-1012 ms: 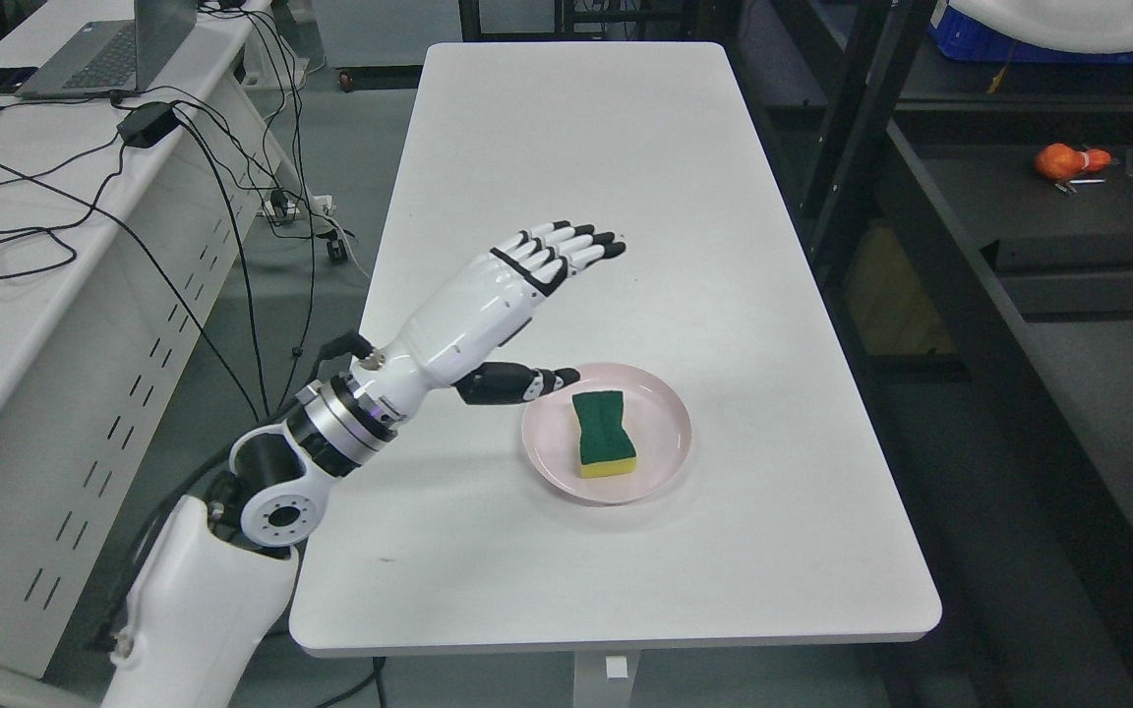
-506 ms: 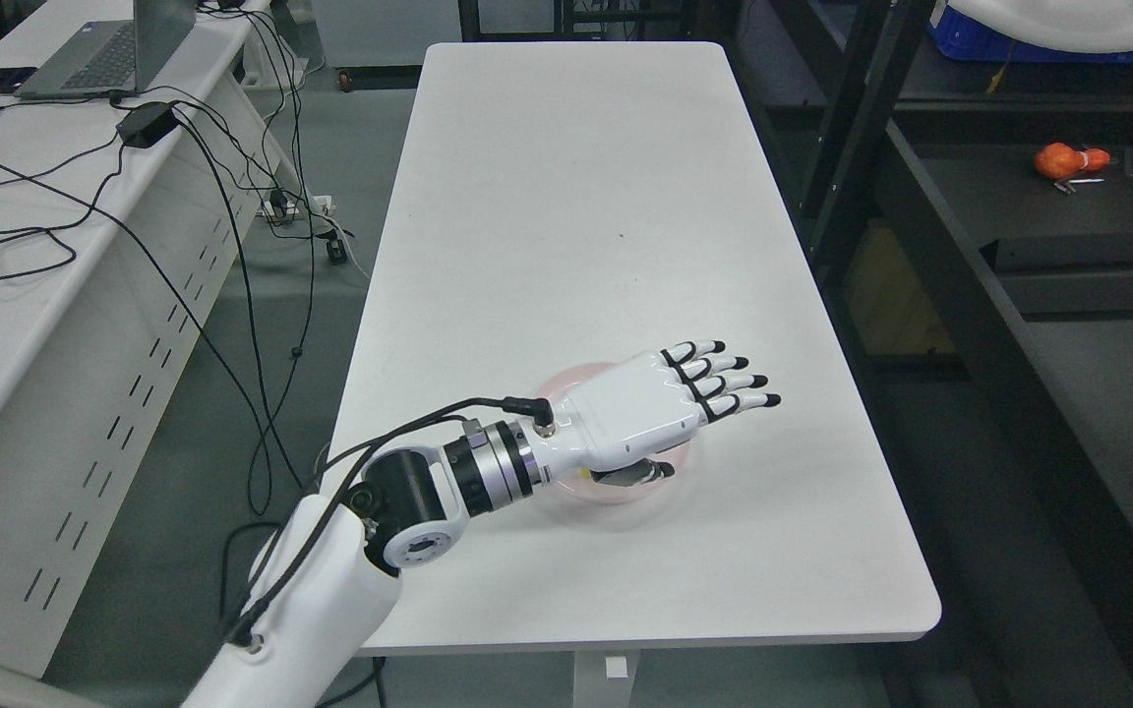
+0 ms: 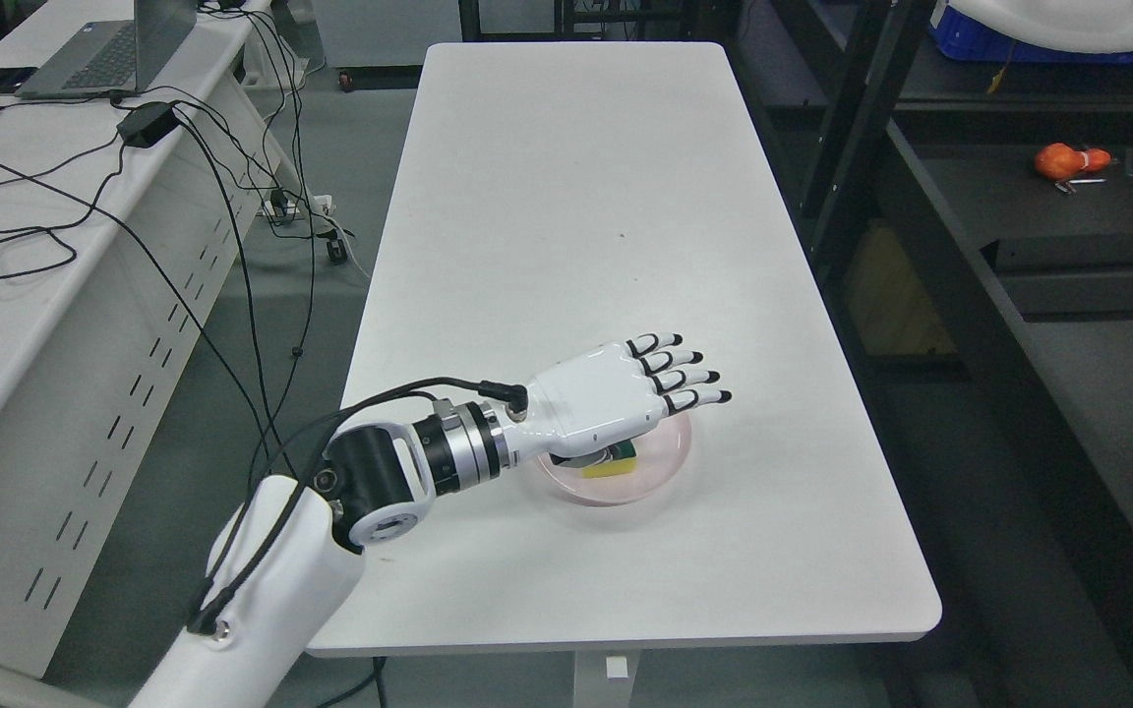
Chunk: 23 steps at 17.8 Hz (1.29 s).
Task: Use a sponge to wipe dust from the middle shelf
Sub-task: 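Lower the left hand onto the green-yellow sponge on the plate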
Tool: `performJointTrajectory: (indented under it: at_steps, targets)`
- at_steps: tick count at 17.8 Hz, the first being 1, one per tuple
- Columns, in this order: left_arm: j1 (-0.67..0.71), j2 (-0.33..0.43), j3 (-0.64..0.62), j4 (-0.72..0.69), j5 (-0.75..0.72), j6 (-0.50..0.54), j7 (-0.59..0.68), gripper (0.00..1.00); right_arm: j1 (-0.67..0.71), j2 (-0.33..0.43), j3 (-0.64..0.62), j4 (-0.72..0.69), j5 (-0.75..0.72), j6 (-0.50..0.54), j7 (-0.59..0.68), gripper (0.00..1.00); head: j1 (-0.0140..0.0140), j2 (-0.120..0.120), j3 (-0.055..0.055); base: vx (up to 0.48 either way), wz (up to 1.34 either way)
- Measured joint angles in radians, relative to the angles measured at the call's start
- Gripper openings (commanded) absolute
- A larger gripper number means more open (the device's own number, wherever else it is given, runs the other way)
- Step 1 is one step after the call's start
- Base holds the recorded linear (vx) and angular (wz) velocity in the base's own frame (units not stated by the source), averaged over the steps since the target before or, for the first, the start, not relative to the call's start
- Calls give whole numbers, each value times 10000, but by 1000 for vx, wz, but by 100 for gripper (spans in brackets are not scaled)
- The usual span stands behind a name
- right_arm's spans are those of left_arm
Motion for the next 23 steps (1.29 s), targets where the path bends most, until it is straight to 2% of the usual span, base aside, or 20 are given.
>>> performJointTrajectory:
  at_steps: [5,10,23]
  targets:
    - [-257,445,224,54,-413,-108,-163,92,0,0,0,0,0,0,0,100,0,0,0,0,0]
    - [-615,529,193,429,-826,-108,-159,92,0,0,0,0,0,0,0,100,0,0,0,0,0]
    - [-1173,-80,-756,1637,-1541,-68,-135,90,0,0,0,0,0,0,2,100,0,0,0,0,0]
